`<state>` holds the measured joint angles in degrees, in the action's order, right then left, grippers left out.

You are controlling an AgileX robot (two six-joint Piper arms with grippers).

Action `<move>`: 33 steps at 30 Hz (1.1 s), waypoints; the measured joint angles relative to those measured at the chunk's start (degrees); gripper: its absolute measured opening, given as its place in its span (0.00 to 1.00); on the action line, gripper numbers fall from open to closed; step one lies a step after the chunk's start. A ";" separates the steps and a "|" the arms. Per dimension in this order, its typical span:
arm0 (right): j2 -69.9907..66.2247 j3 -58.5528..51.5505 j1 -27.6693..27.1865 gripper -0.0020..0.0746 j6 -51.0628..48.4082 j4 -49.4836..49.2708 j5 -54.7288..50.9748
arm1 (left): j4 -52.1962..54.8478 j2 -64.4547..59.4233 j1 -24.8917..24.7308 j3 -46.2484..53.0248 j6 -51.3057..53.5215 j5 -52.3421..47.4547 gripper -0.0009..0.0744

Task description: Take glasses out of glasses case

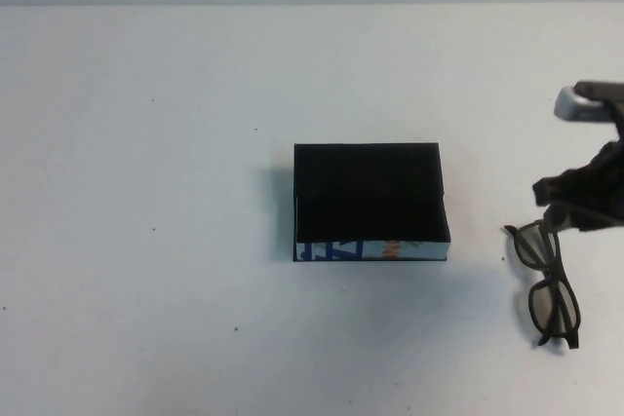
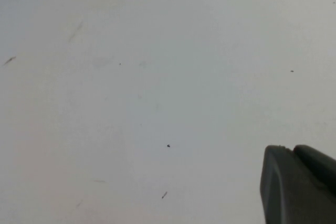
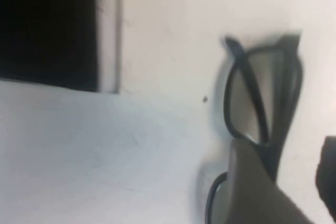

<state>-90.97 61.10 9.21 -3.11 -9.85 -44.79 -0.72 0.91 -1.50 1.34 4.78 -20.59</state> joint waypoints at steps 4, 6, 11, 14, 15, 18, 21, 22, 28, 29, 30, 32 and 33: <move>15.48 -1.45 0.00 0.32 -2.50 -0.65 0.95 | 0.00 0.00 0.00 0.00 0.00 0.00 0.01; 21.83 -2.71 -0.10 0.28 -2.87 -2.47 2.27 | 0.00 0.00 0.00 0.00 0.00 0.00 0.01; 34.58 -9.19 -0.10 0.14 -3.21 -2.61 3.34 | 0.00 0.00 0.00 0.00 0.00 0.00 0.01; 42.53 -15.22 -0.10 0.05 -4.00 -1.74 4.73 | 0.00 0.00 0.00 0.00 0.00 0.00 0.01; 45.90 -17.43 -0.10 0.04 -4.27 -1.34 6.53 | 0.00 0.00 0.00 0.00 0.00 0.00 0.01; 55.71 -23.84 -0.10 0.01 -4.61 1.13 14.29 | 0.00 0.00 0.00 0.00 0.00 0.00 0.01; 64.17 -30.45 -0.10 0.01 -4.59 3.63 21.06 | 0.00 0.00 0.00 0.00 0.00 0.00 0.01; 66.58 -32.80 -0.10 0.01 -3.89 4.42 22.85 | 0.00 0.00 0.00 0.00 0.00 0.00 0.01; 75.32 -46.27 -0.10 0.01 -0.90 5.65 34.18 | 0.00 0.00 0.00 0.00 0.00 0.00 0.01; 75.73 -48.23 -0.10 0.01 -0.78 5.65 37.16 | 0.00 0.00 0.00 0.00 0.00 0.00 0.01; 76.03 -50.66 -0.10 0.01 -0.69 5.42 40.39 | 0.00 0.00 0.00 0.00 0.00 0.00 0.01; 76.80 -55.27 -0.10 0.01 -0.66 4.41 45.43 | 0.00 0.00 0.00 0.00 0.00 0.00 0.01; 77.63 -57.15 -0.10 0.01 -0.55 3.90 46.82 | 0.00 0.00 0.00 0.00 0.00 0.00 0.01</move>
<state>-13.34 3.95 9.10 -3.67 -5.95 2.03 -0.72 0.91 -1.50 1.34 4.78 -20.59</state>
